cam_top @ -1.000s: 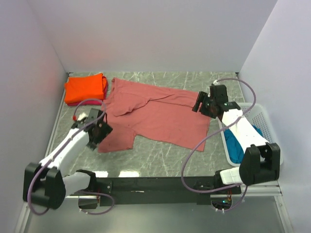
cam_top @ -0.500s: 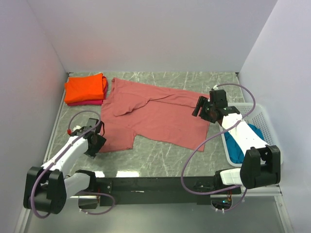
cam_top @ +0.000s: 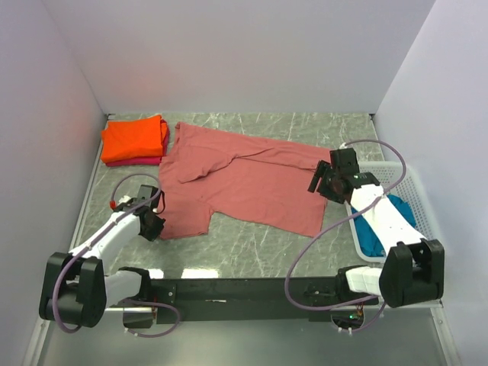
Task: Fold and stack the t-shirts
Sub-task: Fold the tshirt
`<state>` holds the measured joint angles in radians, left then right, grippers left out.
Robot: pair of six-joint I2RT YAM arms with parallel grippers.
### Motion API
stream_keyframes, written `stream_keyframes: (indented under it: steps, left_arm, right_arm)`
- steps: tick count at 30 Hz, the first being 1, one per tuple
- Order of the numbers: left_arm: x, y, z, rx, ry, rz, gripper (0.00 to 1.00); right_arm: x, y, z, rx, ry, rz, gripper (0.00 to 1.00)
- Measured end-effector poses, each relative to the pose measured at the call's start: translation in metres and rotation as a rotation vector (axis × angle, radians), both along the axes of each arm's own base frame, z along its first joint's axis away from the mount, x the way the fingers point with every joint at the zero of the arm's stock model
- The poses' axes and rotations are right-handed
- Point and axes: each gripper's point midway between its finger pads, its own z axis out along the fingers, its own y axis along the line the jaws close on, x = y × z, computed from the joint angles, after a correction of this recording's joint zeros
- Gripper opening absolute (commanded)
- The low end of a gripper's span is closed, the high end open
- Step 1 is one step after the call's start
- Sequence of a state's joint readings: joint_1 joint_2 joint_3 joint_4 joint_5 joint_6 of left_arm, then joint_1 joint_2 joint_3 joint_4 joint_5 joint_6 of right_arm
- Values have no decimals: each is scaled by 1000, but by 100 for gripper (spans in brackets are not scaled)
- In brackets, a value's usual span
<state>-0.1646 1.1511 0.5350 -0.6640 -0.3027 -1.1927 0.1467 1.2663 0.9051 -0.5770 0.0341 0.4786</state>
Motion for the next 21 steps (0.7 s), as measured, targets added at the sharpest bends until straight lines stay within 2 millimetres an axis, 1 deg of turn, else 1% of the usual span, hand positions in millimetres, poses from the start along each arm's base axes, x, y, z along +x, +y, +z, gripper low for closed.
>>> stream_keyframes:
  steps: [3,4,8,10,12,16,19,21]
  left_arm:
    - [0,0,1,-3,-8,-7,1]
    - [0,-1,1,-6,-10,-11,1]
    - [1,-3,10,-15,-46,-31,1]
    - [1,-3,15,-20,-64,-32,1]
    - [-1,-3,19,-24,-71,-33,1]
    - [-4,-4,33,-38,-87,-19,1]
    - [-8,-7,44,-71,-124,8,1]
    - [-11,-9,49,-94,-143,26,1]
  right_arm:
    - [-14,3,-2,-4,16,14,74]
    - [-21,8,-4,-9,27,30,74]
    - [-51,39,-17,-11,91,123,73]
    - [-64,46,-26,-4,119,137,73]
    - [-80,46,-37,-1,160,125,72]
    - [-103,37,-54,-7,224,70,72]
    - [-110,29,-64,-25,248,11,72]
    - [-115,24,-71,-35,262,-22,68]
